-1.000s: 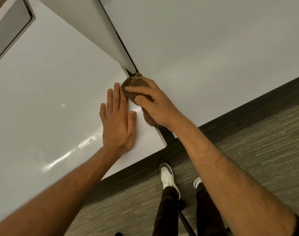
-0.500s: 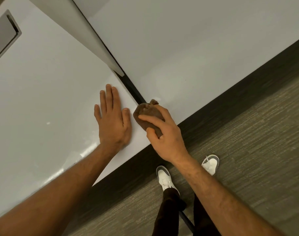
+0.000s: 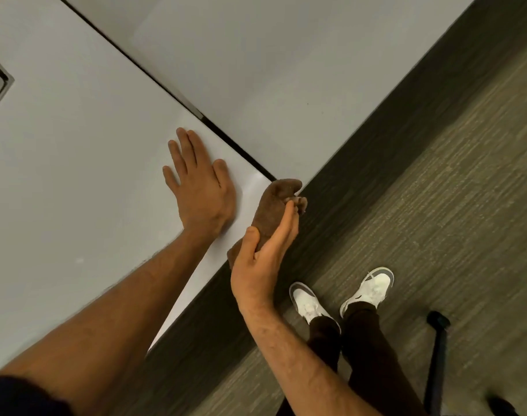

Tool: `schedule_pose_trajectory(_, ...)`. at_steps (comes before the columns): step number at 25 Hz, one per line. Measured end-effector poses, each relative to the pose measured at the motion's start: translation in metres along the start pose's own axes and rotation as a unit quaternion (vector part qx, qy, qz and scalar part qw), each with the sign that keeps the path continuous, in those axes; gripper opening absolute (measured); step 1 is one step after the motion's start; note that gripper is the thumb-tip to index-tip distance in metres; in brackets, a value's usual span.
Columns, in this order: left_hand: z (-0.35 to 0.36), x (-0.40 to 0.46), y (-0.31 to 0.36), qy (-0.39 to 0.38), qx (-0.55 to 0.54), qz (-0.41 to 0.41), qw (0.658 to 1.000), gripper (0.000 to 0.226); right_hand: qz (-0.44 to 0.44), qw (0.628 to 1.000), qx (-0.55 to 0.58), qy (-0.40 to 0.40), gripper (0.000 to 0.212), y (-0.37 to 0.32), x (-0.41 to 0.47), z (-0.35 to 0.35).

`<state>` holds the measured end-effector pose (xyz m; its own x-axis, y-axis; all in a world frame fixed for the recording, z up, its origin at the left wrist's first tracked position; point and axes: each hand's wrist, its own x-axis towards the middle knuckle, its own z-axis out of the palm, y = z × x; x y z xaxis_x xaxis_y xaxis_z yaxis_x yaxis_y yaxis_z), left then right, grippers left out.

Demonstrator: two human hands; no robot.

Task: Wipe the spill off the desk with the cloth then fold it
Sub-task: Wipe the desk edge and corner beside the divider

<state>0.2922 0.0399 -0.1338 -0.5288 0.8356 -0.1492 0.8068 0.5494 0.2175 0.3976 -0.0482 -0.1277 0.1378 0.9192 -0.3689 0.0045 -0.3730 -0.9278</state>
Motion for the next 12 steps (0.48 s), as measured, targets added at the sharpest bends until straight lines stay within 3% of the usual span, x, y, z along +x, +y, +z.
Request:
schedule_pose_trajectory(8, -0.008, 0.0, 0.0, -0.037, -0.023, 0.003, 0.999, 0.07, 0.048, 0.972, -0.102, -0.206, 0.074, 0.024, -0.062, -0.03)
schedule_pose_trajectory(12, -0.025, -0.004, -0.011, -0.086, -0.14, 0.016, 0.986, 0.069, 0.047, 0.952, -0.129, -0.273, 0.059, 0.022, -0.066, -0.057)
